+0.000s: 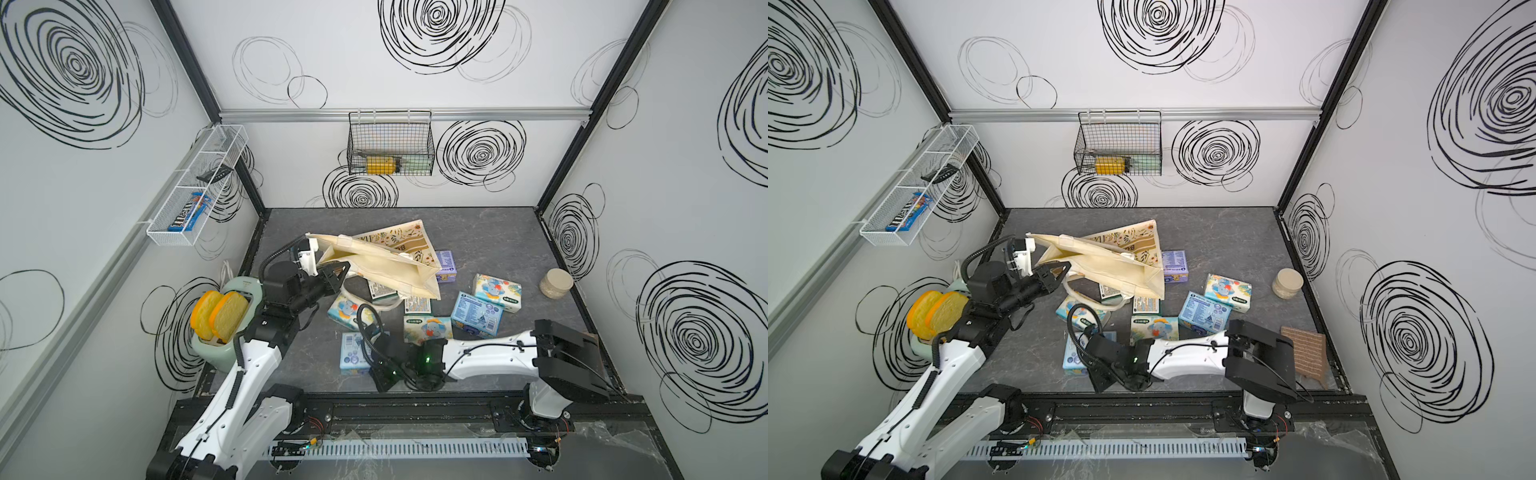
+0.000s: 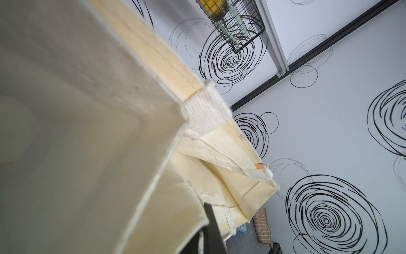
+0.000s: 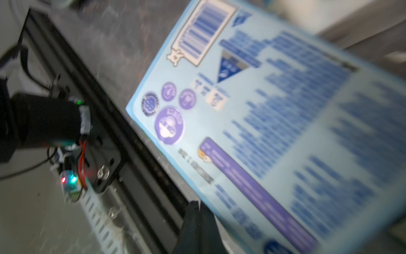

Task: Put tissues into the canvas bag
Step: Move the pack of facial tissues to the center of the board, then adjust the canvas bag at the center of the board.

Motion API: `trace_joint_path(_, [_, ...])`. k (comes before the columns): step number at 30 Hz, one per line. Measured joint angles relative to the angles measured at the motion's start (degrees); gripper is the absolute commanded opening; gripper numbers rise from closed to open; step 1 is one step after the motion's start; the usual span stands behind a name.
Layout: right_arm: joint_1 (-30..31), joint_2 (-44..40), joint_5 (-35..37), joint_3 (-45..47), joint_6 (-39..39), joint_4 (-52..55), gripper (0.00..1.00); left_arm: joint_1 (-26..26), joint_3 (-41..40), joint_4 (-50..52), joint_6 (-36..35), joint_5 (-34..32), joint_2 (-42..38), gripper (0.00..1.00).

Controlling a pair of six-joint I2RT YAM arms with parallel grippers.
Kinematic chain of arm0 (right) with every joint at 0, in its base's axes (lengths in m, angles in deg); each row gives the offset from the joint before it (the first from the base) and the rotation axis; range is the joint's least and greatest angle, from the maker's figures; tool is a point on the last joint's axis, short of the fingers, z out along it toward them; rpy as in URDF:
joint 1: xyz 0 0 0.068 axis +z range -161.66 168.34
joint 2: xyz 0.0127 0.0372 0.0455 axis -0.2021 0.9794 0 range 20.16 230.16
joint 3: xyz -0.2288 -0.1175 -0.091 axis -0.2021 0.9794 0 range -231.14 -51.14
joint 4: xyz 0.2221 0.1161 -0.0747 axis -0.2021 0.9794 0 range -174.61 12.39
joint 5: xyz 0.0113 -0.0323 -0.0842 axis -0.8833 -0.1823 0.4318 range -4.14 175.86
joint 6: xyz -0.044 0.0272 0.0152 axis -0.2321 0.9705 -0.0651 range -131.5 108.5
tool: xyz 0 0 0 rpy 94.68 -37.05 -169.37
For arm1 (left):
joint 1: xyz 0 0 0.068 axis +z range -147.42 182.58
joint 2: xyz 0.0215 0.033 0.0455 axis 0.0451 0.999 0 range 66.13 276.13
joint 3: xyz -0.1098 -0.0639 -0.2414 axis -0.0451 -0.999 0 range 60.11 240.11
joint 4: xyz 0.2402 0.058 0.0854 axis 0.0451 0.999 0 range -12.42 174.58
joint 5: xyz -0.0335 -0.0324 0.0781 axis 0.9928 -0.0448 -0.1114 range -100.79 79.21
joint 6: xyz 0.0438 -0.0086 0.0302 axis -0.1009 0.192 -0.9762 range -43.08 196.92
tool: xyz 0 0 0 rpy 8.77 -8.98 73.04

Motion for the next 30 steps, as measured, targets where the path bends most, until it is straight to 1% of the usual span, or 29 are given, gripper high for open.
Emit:
trace_joint_path(3, [-1.9,-7.02,1.75,0.68,-2.86,2.89,0.2,0.0,0.0,0.28,-0.28,0.0,-0.15,0.01])
trace_joint_path(5, [-3.08,-12.9,2.34,0.83,-5.4,5.38,0.28,0.0,0.0,0.33,-0.28,0.02,-0.17,0.01])
trace_joint_path(7, [-5.66,-19.78,3.58,0.83,-8.55,7.48,0.46,0.0,-0.07,0.33,-0.28,0.02,-0.28,0.01])
trace_joint_path(8, [-7.48,-22.49,4.22,0.72,-10.21,8.11,0.5,0.0,-0.15,0.33,-0.28,0.02,-0.39,0.01])
trace_joint_path(9, [-10.56,-25.2,4.39,0.07,-12.2,9.4,0.55,0.0,-0.35,0.26,-0.28,0.04,-0.57,0.01])
trace_joint_path(10, [-14.03,-27.12,4.37,-1.27,-14.25,10.88,0.58,0.0,-0.63,0.26,-0.28,0.07,-0.81,0.01])
trace_joint_path(13, [-21.29,-27.63,5.42,-7.76,-20.44,14.62,0.67,0.0,-1.09,0.37,-0.28,0.09,-1.4,0.01])
trace_joint_path(15, [-22.91,-25.53,5.84,-13.29,-25.57,16.98,0.7,0.0,-1.2,0.39,-0.28,0.11,-1.62,0.01])
trace_joint_path(18, [-22.99,-19.96,5.62,-20.74,-33.14,20.59,0.71,0.0,-1.62,0.42,-0.28,0.2,-1.99,0.01])
trace_joint_path(21, [-22.99,-13.94,5.75,-25.16,-39.54,23.61,0.7,0.0,-2.03,0.68,-0.28,0.31,-2.51,0.01])
trace_joint_path(24, [-23.37,-8.96,6.43,-28.0,-44.04,26.6,0.69,0.0,-2.89,0.68,-0.28,0.39,-3.32,0.01])
trace_joint_path(28, [-24.22,-4.28,8.41,-31.91,-48.0,28.39,0.67,0.0,-3.82,0.81,-0.26,1.03,-4.11,0.01])
trace_joint_path(30, [-24.55,-2.27,9.62,-34.07,-49.66,28.74,0.63,0.0,-3.96,0.9,-0.26,1.16,-4.5,0.01])
